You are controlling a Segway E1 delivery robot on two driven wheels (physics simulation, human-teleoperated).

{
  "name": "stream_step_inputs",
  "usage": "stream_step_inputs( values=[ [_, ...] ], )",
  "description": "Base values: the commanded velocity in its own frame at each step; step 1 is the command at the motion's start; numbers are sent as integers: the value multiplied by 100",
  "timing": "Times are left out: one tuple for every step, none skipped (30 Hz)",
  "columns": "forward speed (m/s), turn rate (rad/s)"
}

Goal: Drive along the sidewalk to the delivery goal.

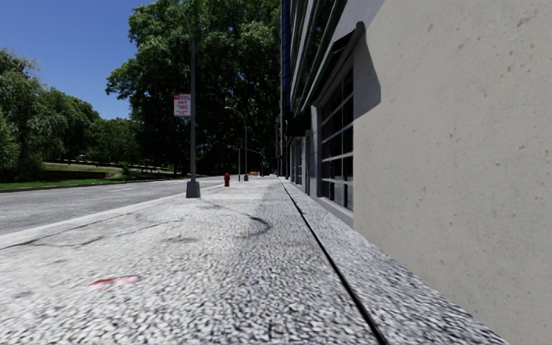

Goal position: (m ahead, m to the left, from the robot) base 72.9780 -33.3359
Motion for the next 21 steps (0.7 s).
stream_step_inputs(
  values=[
    [200, 0],
    [200, 0],
    [200, 0],
    [200, 0],
    [200, 0],
    [200, 0],
    [200, 0],
    [200, 0],
    [200, 0],
    [200, 0],
    [200, 0],
    [200, 0],
    [200, 0],
    [200, 0],
    [200, 0],
    [200, 0],
    [200, 0],
    [200, 0],
    [200, 0],
    [200, 0],
    [200, 0]
  ],
)
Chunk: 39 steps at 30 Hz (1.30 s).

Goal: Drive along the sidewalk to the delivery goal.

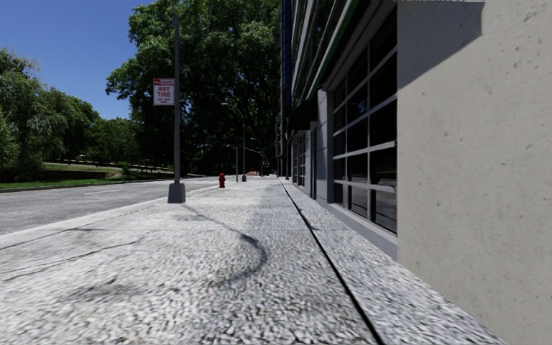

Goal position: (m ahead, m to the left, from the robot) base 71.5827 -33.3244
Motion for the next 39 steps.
stream_step_inputs(
  values=[
    [200, 0],
    [200, 0],
    [200, 0],
    [200, 0],
    [200, 0],
    [200, 0],
    [200, 0],
    [200, 0],
    [200, 0],
    [200, 0],
    [200, 0],
    [200, 0],
    [200, 0],
    [200, 0],
    [200, 0],
    [200, 0],
    [200, 0],
    [200, 0],
    [200, 0],
    [200, 0],
    [200, 0],
    [200, 0],
    [200, 0],
    [200, 0],
    [200, 0],
    [200, 0],
    [200, 0],
    [200, 0],
    [200, 0],
    [200, 0],
    [200, 0],
    [200, 0],
    [200, 0],
    [200, 0],
    [200, 0],
    [200, 0],
    [200, 0],
    [200, 0],
    [200, 0]
  ],
)
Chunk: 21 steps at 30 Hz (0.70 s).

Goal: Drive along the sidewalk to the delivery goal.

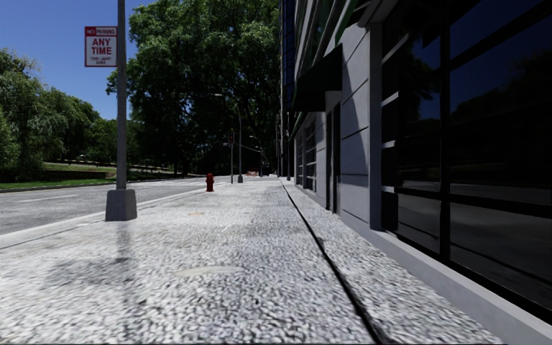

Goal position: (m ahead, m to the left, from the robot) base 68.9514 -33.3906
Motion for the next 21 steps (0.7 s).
stream_step_inputs(
  values=[
    [200, 0],
    [200, 0],
    [200, 0],
    [200, 0],
    [200, 0],
    [200, 0],
    [200, 0],
    [200, 0],
    [200, 0],
    [200, 0],
    [200, 0],
    [200, 0],
    [200, 0],
    [200, 0],
    [200, 0],
    [200, 0],
    [200, 0],
    [200, 0],
    [200, 0],
    [200, 0],
    [200, 0]
  ],
)
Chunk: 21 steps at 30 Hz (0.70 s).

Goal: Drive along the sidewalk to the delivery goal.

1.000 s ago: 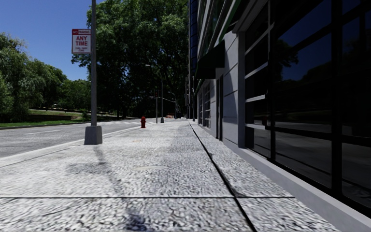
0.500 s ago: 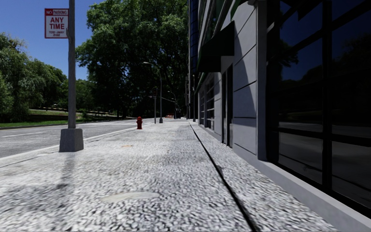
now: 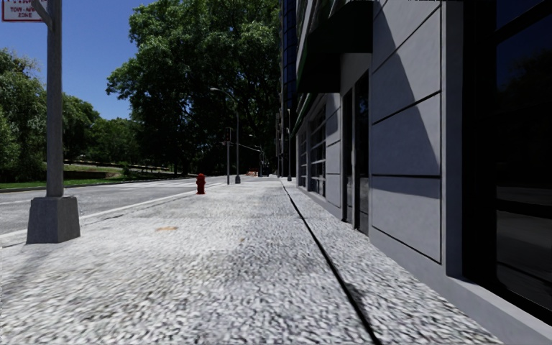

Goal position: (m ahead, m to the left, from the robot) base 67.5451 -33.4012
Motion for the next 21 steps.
stream_step_inputs(
  values=[
    [200, 0],
    [200, 0],
    [200, 0],
    [200, 0],
    [200, 0],
    [200, 0],
    [200, 0],
    [200, 0],
    [200, 0],
    [200, 0],
    [200, 0],
    [200, 0],
    [200, 0],
    [200, 0],
    [200, 0],
    [200, 0],
    [200, 0],
    [200, 0],
    [200, 0],
    [200, 0],
    [200, 0]
  ],
)
